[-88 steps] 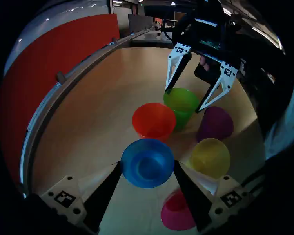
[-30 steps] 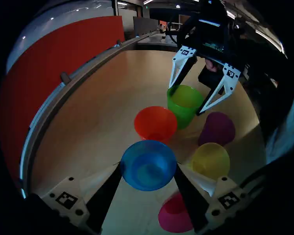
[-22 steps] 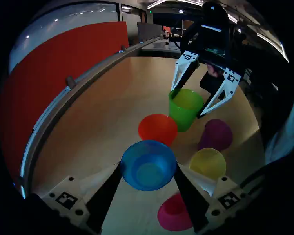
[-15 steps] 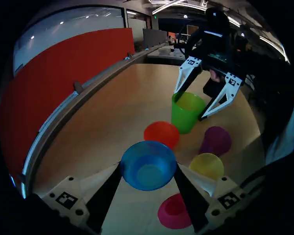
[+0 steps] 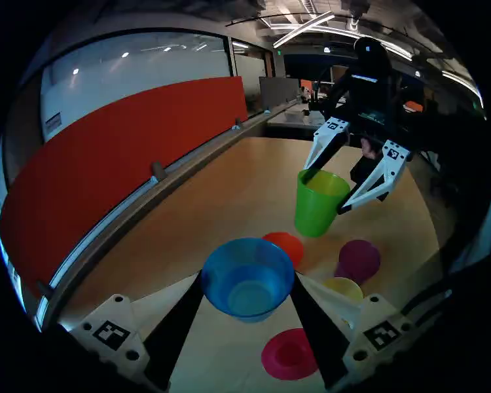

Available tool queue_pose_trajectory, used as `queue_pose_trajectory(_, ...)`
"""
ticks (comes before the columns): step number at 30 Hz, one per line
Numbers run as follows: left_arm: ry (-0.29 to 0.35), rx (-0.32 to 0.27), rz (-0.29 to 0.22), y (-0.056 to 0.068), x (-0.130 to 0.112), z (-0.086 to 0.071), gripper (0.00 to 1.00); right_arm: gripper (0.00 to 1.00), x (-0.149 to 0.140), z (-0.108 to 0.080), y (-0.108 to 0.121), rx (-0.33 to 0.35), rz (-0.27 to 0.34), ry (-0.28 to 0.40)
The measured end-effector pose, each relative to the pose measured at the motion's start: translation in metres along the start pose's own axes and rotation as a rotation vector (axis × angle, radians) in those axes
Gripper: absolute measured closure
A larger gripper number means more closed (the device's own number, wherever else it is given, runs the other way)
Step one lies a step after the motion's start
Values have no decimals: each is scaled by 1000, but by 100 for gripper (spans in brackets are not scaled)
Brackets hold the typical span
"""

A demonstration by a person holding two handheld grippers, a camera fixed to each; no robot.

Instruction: Pour water

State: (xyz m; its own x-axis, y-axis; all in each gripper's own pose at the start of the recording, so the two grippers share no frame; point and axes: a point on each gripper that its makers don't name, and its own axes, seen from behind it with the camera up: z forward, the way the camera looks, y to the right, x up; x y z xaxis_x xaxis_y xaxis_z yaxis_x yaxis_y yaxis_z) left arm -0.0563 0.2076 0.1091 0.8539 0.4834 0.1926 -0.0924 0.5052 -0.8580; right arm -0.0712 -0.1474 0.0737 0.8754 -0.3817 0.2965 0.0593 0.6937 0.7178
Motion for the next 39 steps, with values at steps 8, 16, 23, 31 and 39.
queue_pose_trajectory(8, 88, 76, -22, -7, 22, -19, 12, 9, 16, -13, 0, -15, 13, 49)
queue_pose_trajectory(16, 158, 128, -35, -6, 41, -33, 12, 9, 32, -22, -6, -19, 5, 91)
queue_pose_trajectory(23, 195, 141, -43, 0, 50, -44, 12, 9, 45, -28, -15, -14, 9, 128)
queue_pose_trajectory(31, 228, 160, -68, 1, 54, -59, 12, 8, 57, -31, -22, -18, 4, 166)
queue_pose_trajectory(39, 248, 177, -80, 1, 54, -72, 12, 7, 68, -31, -25, -25, 16, 208)
